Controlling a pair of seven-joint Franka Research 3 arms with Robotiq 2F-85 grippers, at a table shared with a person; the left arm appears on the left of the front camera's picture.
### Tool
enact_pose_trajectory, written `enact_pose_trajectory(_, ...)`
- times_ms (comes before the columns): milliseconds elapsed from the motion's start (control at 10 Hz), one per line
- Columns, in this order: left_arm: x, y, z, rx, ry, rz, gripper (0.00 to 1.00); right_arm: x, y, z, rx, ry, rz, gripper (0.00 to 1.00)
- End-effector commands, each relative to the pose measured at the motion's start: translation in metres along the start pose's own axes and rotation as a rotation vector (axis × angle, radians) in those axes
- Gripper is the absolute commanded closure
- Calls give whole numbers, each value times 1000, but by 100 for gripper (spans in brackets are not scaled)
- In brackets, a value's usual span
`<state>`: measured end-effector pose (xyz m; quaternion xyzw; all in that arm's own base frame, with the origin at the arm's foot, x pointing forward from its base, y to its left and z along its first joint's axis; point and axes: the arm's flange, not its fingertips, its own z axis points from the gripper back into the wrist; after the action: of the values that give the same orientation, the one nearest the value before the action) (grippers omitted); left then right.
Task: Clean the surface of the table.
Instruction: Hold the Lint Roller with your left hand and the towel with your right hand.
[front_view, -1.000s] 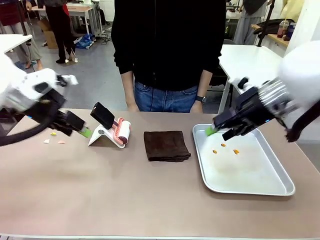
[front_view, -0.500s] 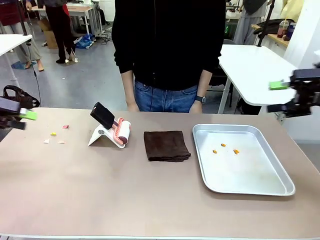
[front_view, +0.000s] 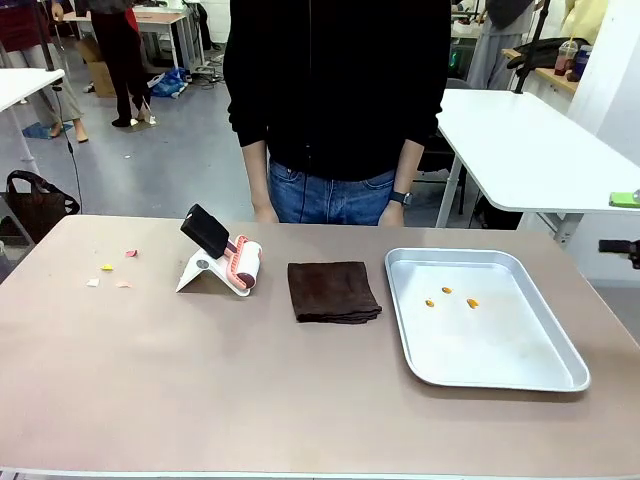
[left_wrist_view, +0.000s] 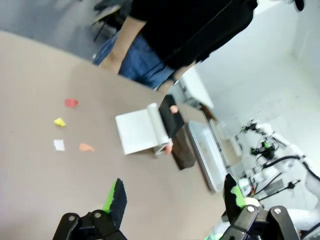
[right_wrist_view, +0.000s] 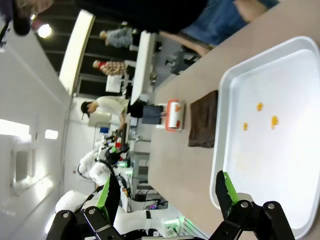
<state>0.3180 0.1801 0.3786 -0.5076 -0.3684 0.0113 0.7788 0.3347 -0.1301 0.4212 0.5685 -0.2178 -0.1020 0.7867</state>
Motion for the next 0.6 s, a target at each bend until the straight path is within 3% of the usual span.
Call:
enact_pose_trajectory(0, -4, 1, -21, -57, -62, 12, 0, -1, 12, -6, 30, 20, 25, 0)
enact_pose_trajectory(100, 0, 0, 0, 0, 0, 0, 0, -1, 12, -6, 30, 20, 25, 0)
enact_pose_trajectory(500, 0, 3, -4, -1, -14, 22, 0, -3, 8, -7, 5, 36, 14, 0)
